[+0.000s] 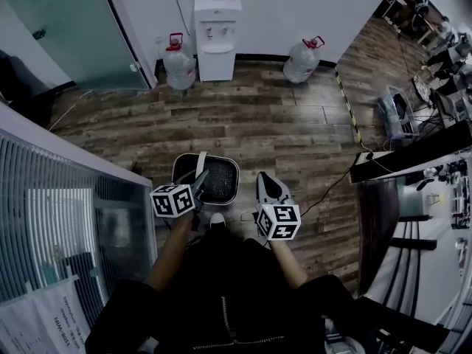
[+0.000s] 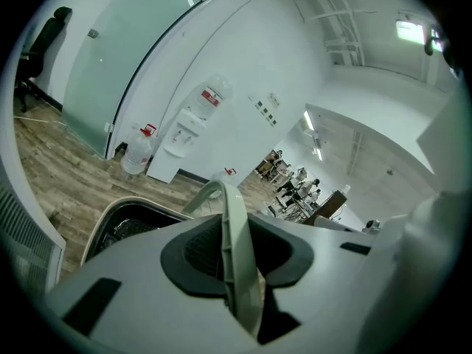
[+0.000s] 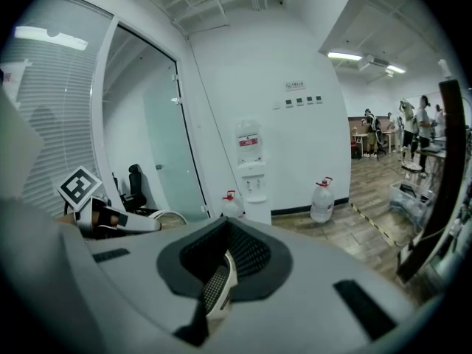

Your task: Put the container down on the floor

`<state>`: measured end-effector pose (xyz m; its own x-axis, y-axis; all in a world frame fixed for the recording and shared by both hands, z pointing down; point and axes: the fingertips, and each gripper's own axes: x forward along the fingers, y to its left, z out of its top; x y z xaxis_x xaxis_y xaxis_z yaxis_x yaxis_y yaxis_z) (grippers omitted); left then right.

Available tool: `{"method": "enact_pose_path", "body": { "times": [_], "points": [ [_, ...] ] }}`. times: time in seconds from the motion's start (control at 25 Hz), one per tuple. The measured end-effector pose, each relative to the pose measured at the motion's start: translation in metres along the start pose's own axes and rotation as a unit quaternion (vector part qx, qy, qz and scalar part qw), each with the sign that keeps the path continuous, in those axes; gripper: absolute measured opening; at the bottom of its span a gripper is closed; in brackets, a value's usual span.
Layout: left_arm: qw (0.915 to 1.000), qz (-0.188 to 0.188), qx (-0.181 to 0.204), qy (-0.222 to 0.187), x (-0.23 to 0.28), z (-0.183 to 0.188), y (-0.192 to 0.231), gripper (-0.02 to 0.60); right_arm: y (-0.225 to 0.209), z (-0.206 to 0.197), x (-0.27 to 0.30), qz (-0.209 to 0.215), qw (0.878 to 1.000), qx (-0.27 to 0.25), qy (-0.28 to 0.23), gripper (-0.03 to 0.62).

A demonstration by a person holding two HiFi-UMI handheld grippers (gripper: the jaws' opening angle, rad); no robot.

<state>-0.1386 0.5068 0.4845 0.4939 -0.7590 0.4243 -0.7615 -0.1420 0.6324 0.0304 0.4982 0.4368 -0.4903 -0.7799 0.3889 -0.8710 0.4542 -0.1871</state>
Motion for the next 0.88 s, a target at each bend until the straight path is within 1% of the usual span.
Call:
{"method": "enact_pose_path", "body": {
  "times": [0.4, 0.88],
  "points": [
    [0.9998, -0.005, 0.008, 0.016, 0.02, 0.036, 0.028, 0.087, 0.006, 0.011, 0.043, -0.013, 1.0, 0.008, 0.008, 0.011],
    [0.9996, 0.0, 0.003, 0.028, 0.039, 0.048, 0.046, 0.087, 0.006, 0.018, 0.073, -0.003, 1.0, -0.001, 0.019, 0.011]
  ]
}}
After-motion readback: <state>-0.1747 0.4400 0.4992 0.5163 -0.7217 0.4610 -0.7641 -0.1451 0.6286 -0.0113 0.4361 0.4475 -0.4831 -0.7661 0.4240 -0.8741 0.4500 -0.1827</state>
